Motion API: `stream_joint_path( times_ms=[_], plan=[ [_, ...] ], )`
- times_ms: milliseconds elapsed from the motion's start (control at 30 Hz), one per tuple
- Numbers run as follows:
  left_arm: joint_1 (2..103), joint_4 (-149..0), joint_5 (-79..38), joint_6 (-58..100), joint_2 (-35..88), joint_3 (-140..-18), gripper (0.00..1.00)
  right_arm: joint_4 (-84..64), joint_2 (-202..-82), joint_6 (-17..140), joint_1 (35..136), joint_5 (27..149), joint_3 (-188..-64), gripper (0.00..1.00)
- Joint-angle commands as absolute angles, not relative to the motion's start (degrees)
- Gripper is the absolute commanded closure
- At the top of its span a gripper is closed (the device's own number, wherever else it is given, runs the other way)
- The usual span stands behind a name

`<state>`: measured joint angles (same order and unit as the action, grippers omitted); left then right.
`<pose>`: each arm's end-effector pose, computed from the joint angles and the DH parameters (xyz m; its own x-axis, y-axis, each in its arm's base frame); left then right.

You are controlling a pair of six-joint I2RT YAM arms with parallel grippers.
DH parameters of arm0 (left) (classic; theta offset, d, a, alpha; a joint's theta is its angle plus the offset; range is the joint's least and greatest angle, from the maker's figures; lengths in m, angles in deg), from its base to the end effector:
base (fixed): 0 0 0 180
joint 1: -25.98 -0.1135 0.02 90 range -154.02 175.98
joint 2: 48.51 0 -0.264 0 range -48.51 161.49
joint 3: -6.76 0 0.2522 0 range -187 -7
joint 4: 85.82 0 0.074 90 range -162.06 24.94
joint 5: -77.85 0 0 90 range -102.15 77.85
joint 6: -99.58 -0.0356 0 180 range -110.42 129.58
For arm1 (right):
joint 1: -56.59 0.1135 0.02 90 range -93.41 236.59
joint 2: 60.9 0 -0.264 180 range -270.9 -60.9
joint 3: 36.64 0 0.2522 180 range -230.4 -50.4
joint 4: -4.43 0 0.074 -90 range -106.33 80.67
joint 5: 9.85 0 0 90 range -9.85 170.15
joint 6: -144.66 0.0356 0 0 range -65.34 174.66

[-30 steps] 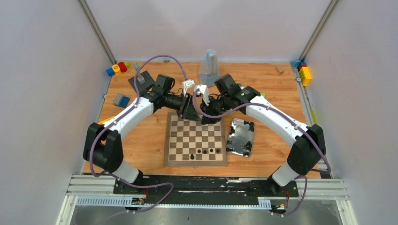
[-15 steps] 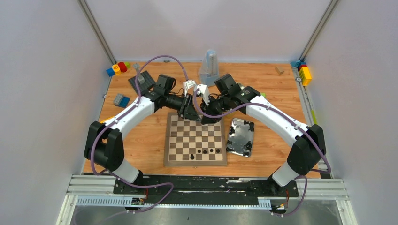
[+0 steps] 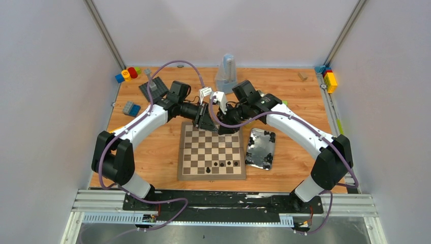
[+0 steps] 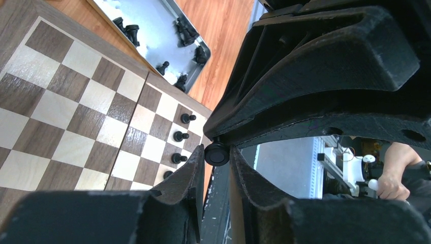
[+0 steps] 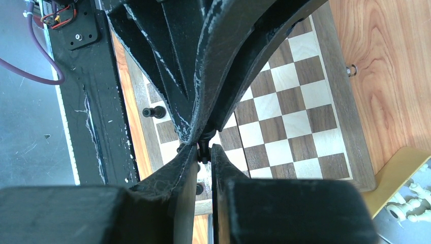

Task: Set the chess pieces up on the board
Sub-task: Place the chess piece on the chessboard.

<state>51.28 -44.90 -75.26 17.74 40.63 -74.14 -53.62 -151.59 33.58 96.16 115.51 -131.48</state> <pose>0.2799 -0.1674 0.2732 -0.7793 0.2974 -0.5516 0.6162 0.2039 -0.7607 0.2454 0.2296 0.3125 -0.2998 -0.6282 -0.7179 -0.9540 0.1988 0.2244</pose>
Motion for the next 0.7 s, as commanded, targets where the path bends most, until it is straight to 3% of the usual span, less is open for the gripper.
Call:
stream_joint_path(
  times_ms=[0,133,333,667],
  plan=[
    [51.9,-46.6,-77.2,16.7,39.9,-75.7,0.89,-51.3,-149.9,33.5,96.3,115.3,-132.7,0.86],
    [51.9,-48.9,-76.3,17.5,37.9,-73.9,0.98,-51.3,-148.3,33.6,95.9,115.2,-132.3,0.78],
    [51.8,-54.5,-75.4,20.1,34.3,-70.8,1.0,-50.8,-145.0,33.8,94.0,117.7,-130.8,0.6],
    [51.6,-60.8,-74.2,19.1,33.8,-71.3,1.0,-43.5,-143.1,46.1,81.9,134.2,-130.2,0.6]
  ],
)
